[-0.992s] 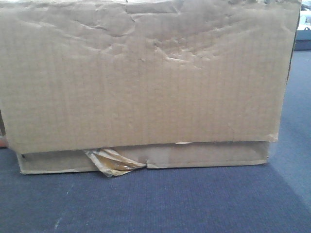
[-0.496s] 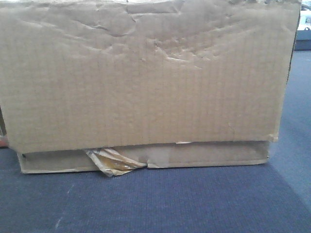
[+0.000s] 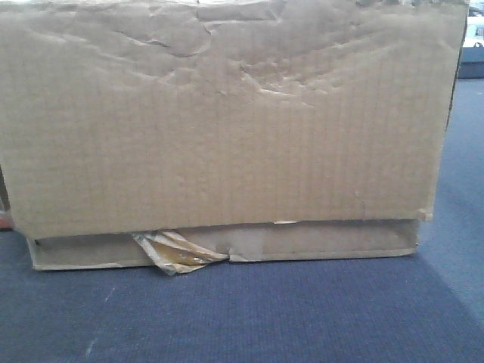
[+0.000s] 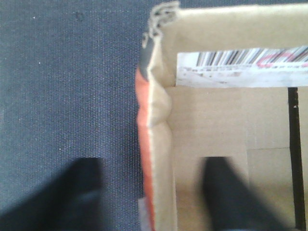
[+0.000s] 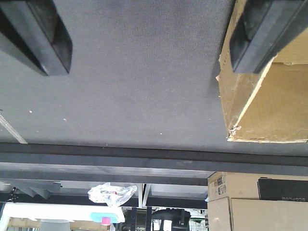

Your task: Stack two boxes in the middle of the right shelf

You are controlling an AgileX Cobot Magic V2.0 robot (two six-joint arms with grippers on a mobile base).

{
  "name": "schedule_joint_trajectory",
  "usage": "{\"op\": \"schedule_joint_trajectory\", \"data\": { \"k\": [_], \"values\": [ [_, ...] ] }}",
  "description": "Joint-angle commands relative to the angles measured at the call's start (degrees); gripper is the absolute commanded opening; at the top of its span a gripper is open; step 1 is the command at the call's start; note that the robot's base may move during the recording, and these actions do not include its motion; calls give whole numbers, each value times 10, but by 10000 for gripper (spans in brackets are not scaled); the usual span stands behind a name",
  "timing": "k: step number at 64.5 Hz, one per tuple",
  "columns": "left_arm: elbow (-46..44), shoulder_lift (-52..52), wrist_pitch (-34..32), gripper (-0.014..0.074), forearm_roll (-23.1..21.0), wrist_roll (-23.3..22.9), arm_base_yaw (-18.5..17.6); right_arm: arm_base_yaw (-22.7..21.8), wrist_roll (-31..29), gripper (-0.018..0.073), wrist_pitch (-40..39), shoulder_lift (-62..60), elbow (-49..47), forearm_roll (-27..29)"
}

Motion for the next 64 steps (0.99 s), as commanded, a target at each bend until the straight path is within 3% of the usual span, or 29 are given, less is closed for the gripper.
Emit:
{"op": "schedule_joint_trajectory", "data": {
  "k": [1,6,22,34,41,54,64],
  "values": [
    [-4,-1,-1,71,0,1,1,0,0,570,-2,2,-5,-4],
    [-4,-2,6,-111,0,1,1,0,0,570,-2,2,-5,-4],
    [-23,-34,28,-111,8,-25,1,0,0,570,-2,2,-5,-4],
    [-56,-85,38,-111,104,-114,1,0,0,570,-1,2,-5,-4],
    [-75,-120,31,-111,128,-141,1,0,0,570,-1,2,-5,-4],
    [-139,-181,14,-111,114,-164,0,0,0,570,4,2,-5,-4],
    [-221,-207,12,-111,9,-164,-2,0,0,570,4,2,-5,-4]
  ]
}}
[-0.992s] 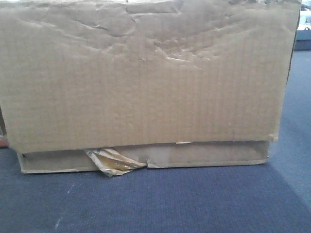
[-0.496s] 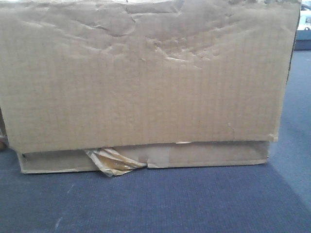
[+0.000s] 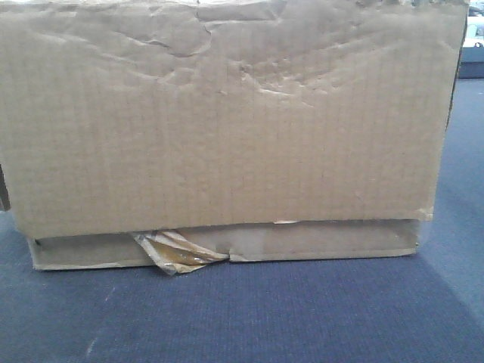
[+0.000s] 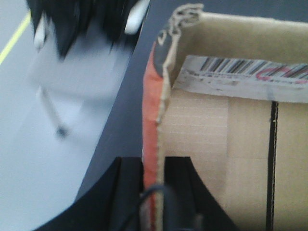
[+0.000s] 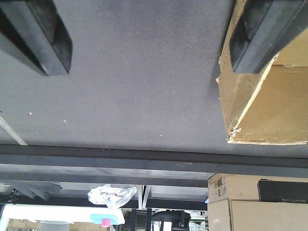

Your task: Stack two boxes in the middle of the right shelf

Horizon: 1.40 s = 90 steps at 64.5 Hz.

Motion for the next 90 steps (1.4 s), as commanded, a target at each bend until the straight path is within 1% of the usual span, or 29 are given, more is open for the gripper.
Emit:
{"op": "schedule_joint_trajectory", "data": {
  "k": [1,2,4,8,13,15,19,30,37,42,48,50,56,65,79,82,85,88,90],
  "values": [
    [-49,-16,-15,-111,-76,-11,-3,0,0,570,-4,2,-5,-4],
    [-60,-18,-14,-111,-94,-11,-7,0,0,570,-4,2,-5,-4],
    [-75,-19,-12,-111,-111,-11,-12,0,0,570,-4,2,-5,-4],
    [-103,-19,-10,-111,-152,-11,-40,0,0,570,-4,2,-5,-4],
    [-122,-19,-13,-111,-178,-11,-84,0,0,570,-4,2,-5,-4],
    [-125,-19,-16,-111,-180,-11,-110,0,0,570,-4,2,-5,-4],
    [-126,-17,-18,-111,-178,-16,-164,0,0,570,-4,2,-5,-4],
    [-126,24,-13,-111,-162,-44,-273,0,0,570,-4,2,-5,-4],
    [-126,66,-9,-111,-133,-59,-327,0,0,570,-4,2,-5,-4],
    [-126,99,1,-111,-87,-77,-356,0,0,570,-4,2,-5,-4],
    [-126,137,12,-111,-46,-99,-377,0,0,570,-2,2,-5,-4],
    [-126,151,13,-111,-43,-104,-380,1,0,570,-1,2,-5,-4],
    [-126,185,15,-111,-44,-104,-388,2,0,570,-1,2,-5,-4],
    [-126,222,25,-111,-50,-105,-390,1,0,570,0,2,-5,-4],
    [-126,234,29,-104,-50,-105,-390,12,0,570,1,2,-5,-4],
    [-126,234,30,-76,-50,-105,-390,13,0,570,1,2,-5,-4],
    [-128,234,32,-29,-50,-105,-390,13,0,570,1,2,-5,-4],
    [-128,234,33,34,-50,-105,-390,13,0,570,1,2,-5,-4],
    [-128,234,33,100,-50,-105,-390,13,0,570,1,2,-5,-4]
  ]
}}
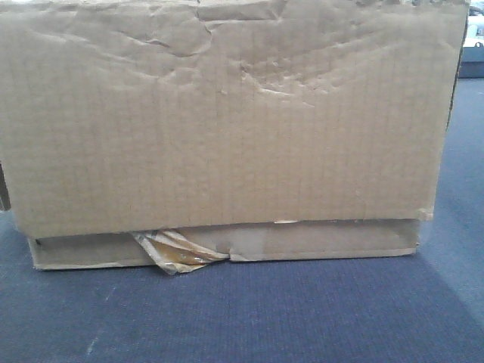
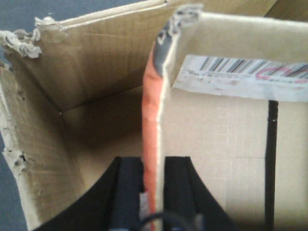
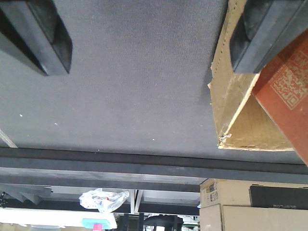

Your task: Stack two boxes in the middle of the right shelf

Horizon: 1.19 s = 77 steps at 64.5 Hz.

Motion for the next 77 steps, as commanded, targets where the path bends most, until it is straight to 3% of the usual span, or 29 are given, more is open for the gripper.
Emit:
{"op": "schedule_joint_trajectory", "data": {
  "k": [1,13,17,25,38,57,67,77],
  "values": [
    [-8,-5,-6,144,-7,-7,-3,1,0,570,-6,2,-5,-4],
    [-10,-13,-4,535,-7,-7,-3,1,0,570,-5,2,-5,-4],
    [-10,-26,-3,622,-7,-7,-3,2,0,570,-4,2,-5,-4],
    [-10,-61,8,595,9,-7,-3,16,0,570,7,2,-11,-5],
    [-10,-120,27,580,76,-7,11,35,0,570,115,40,-93,-5],
    [69,-175,27,580,67,-3,83,83,-1,570,277,182,-267,-5],
    [133,-186,27,580,30,0,86,103,-12,570,352,256,-330,-5],
    [189,-186,27,580,-7,11,86,125,-27,570,370,304,-343,16]
  ]
}}
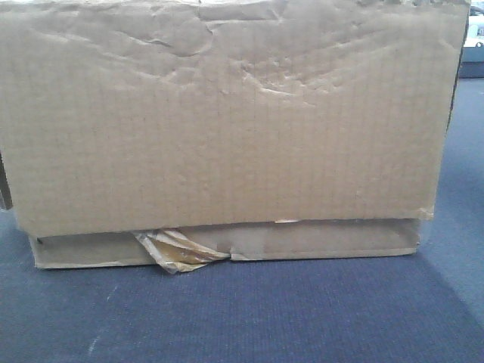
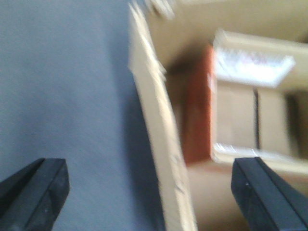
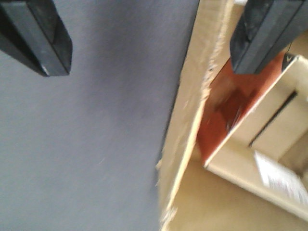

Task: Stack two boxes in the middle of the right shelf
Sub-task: 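Close both grippers on the box side walls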

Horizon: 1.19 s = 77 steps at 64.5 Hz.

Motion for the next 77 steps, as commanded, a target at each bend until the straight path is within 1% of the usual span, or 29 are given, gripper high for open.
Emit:
{"op": "schedule_joint_trajectory", "data": {
  "k": [1,9,18,38,40,42,45,50,56,57,58,59,60,61,70,77],
  "values": [
    [31,-5,-5,580,-20,6,1,12,-10,570,7,24,-8,10],
    [76,-4,-7,580,-31,6,1,18,-10,570,10,57,-8,18],
    [107,11,-18,580,-31,6,1,18,-10,570,10,94,-8,18],
    [114,65,-25,580,-33,6,1,18,-10,568,3,170,-8,18],
    [114,68,-25,575,-33,6,1,18,-10,556,3,173,-8,18],
    [114,71,-25,560,-33,6,1,18,-10,523,3,176,-8,18],
    [114,72,-28,513,-33,6,1,18,-10,445,3,179,-8,18],
    [114,72,-33,363,-33,6,1,18,-10,246,3,179,-8,18],
    [114,72,-40,122,-33,6,1,18,-10,-18,3,179,-8,18],
    [114,72,-40,74,-33,6,1,18,-10,-61,3,179,-8,18],
    [114,72,-40,0,-33,6,1,18,-10,-124,3,179,-8,18],
    [114,72,-40,-24,-33,6,1,18,-10,-144,3,179,-8,18],
    [114,72,-40,-76,-33,6,1,18,-10,-170,3,179,-8,18],
    [114,72,-40,-114,-33,6,1,18,-10,-165,3,179,-8,18],
    [114,72,-39,-111,-33,5,1,18,-8,-154,2,179,-8,18],
    [114,71,-34,-111,-31,-19,1,18,-3,-154,5,177,-8,18]
  ]
}}
